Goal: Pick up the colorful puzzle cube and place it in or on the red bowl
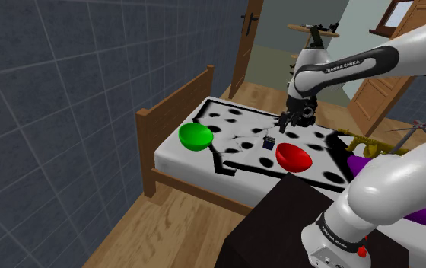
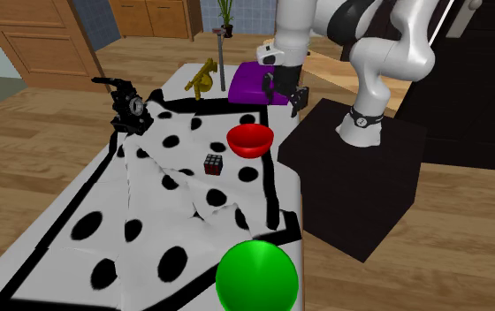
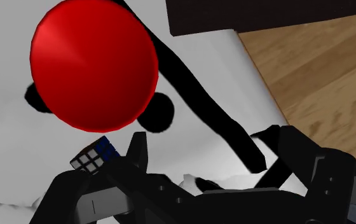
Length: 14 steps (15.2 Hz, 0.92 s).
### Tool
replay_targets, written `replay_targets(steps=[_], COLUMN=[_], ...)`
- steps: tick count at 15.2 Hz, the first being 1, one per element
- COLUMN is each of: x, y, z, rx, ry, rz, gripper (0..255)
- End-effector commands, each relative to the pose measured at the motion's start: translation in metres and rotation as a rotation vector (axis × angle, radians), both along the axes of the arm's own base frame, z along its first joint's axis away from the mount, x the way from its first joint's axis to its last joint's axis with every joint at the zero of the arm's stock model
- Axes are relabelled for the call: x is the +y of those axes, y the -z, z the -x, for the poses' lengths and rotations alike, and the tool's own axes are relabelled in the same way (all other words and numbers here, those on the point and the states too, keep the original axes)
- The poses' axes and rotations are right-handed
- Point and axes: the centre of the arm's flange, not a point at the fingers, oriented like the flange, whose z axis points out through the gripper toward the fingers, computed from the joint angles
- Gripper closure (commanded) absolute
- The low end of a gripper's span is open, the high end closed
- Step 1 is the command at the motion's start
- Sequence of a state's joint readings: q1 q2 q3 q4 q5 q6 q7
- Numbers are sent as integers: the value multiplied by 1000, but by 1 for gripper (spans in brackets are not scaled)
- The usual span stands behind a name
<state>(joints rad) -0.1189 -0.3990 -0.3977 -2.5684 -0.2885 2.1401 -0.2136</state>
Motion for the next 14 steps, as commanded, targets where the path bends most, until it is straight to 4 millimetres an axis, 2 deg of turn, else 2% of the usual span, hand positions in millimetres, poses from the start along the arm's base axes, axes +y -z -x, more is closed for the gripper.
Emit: replay_targets(steps=[1,14], x=[-19,-142], y=[15,129], z=[-8,-55], rx=[-7,-43], ry=[-4,-25], rz=[-4,-42], gripper=[0,0])
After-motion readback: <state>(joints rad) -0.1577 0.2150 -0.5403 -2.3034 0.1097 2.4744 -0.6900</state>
